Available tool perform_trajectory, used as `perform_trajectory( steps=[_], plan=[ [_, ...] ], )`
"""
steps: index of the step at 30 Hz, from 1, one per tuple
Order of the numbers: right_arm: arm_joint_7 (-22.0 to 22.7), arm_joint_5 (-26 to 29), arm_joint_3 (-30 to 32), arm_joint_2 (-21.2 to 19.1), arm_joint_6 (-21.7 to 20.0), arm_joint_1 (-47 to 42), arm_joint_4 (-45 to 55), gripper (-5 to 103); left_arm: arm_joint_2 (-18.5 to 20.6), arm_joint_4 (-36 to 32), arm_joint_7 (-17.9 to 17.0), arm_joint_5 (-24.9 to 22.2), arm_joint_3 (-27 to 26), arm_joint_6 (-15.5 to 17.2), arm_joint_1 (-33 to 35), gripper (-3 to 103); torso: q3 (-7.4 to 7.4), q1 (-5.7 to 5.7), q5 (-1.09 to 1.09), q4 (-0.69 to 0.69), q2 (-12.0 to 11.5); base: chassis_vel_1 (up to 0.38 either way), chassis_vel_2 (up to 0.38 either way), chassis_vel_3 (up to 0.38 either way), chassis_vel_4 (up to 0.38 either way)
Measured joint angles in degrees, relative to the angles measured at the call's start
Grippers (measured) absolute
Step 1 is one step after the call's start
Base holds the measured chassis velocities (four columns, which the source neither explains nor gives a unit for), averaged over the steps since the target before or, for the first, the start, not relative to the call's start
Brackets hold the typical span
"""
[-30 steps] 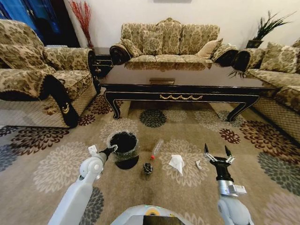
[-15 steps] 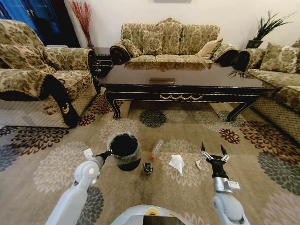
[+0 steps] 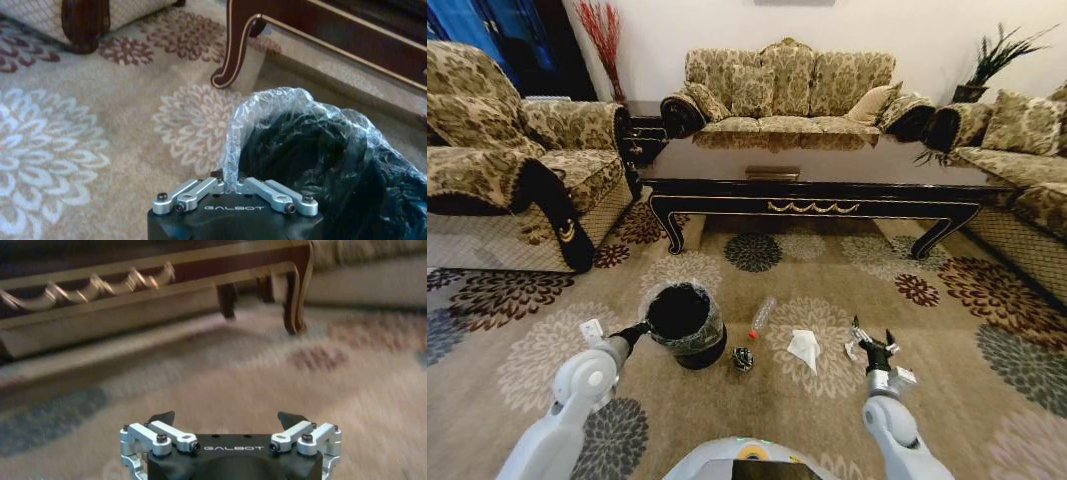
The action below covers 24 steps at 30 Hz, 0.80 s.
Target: Move to the front of the table and pick up the trash from the floor, then place it into the trash bin.
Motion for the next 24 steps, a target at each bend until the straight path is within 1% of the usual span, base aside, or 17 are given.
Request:
perform_trajectory(
  steps=[2, 3, 4, 5, 7, 8, 10, 11, 13, 14, 18, 24],
  plan=[
    [2.14, 6.84, -0.38, 0.44, -3.60, 0.41, -0.83, 100, 0.75, -1.20, -0.37, -0.39, -0.46, 0.00, 0.27, 4, 0.00, 0.00, -0.01, -0.02, 0.00, 0.000, 0.000, 0.000, 0.000],
    [2.63, 8.32, -0.43, 0.57, -4.41, 0.50, -0.97, 100, 0.86, -1.44, -0.43, -0.46, -0.59, 0.00, 0.38, 4, 0.00, 0.00, -0.01, -0.04, 0.00, 0.000, 0.000, 0.000, 0.000],
    [2.63, 8.32, -0.43, 0.57, -4.41, 0.50, -0.97, 100, 0.86, -1.44, -0.43, -0.46, -0.59, 0.00, 0.38, 4, 0.00, 0.00, -0.01, -0.04, 0.00, 0.000, 0.000, 0.000, 0.000],
    [3.33, 10.52, -0.58, 0.77, -5.56, 0.83, -1.42, 100, 0.94, -1.84, -0.51, -0.52, -0.90, 0.00, 0.66, 4, 0.00, 0.00, -0.01, -0.05, 0.00, 0.000, 0.000, 0.000, 0.000],
    [5.44, 16.55, -1.18, 1.25, -8.36, 2.27, -2.68, 100, 0.81, -3.11, -0.75, -0.58, -2.25, 0.00, 1.87, 4, 0.00, 0.00, -0.01, -0.01, 0.00, 0.000, 0.000, 0.000, 0.000],
    [5.44, 16.55, -1.18, 1.25, -8.36, 2.27, -2.68, 100, 0.81, -3.11, -0.75, -0.58, -2.25, 0.00, 1.87, 4, 0.00, 0.00, -0.01, -0.01, 0.00, 0.000, 0.000, 0.000, 0.000],
    [8.60, 22.87, -1.45, 2.08, -10.56, 4.36, -3.90, 100, 0.45, -4.34, -0.92, -0.58, -3.21, 0.01, 3.03, 4, 0.00, 0.00, -0.01, 0.01, 0.00, 0.000, 0.000, 0.000, 0.000],
    [8.60, 22.87, -1.45, 2.08, -10.56, 4.36, -3.90, 100, 0.45, -4.34, -0.92, -0.58, -3.21, 0.01, 3.03, 4, 0.00, 0.00, -0.01, 0.01, 0.00, 0.000, 0.000, 0.000, 0.000],
    [10.60, 26.76, -1.36, 3.04, -10.93, 6.62, -5.55, 100, 0.19, -5.22, -0.95, -0.48, -3.76, 0.01, 3.93, 4, 0.00, 0.00, 0.00, 0.00, 0.00, 0.000, 0.000, 0.000, 0.000],
    [11.27, 27.81, -1.19, 3.41, -10.95, 7.55, -6.20, 100, 0.11, -5.50, -0.95, -0.41, -3.94, 0.01, 4.30, 4, 0.00, 0.00, 0.00, 0.00, 0.00, 0.000, 0.000, 0.000, 0.000],
    [12.36, 29.15, -0.43, 4.13, -10.87, 10.20, -8.39, 100, 0.01, -5.89, -0.95, 0.01, -4.28, 0.00, 5.18, 4, 0.00, 0.00, 0.00, -0.01, 0.00, 0.000, 0.000, 0.000, 0.000],
    [12.52, 29.42, 0.10, 4.35, -10.49, 12.90, -11.19, 100, 0.16, -5.86, -0.96, 0.64, -4.33, 0.01, 5.57, 4, 0.00, 0.00, 0.00, -0.02, 0.00, 0.000, 0.000, 0.000, 0.000]
  ],
)
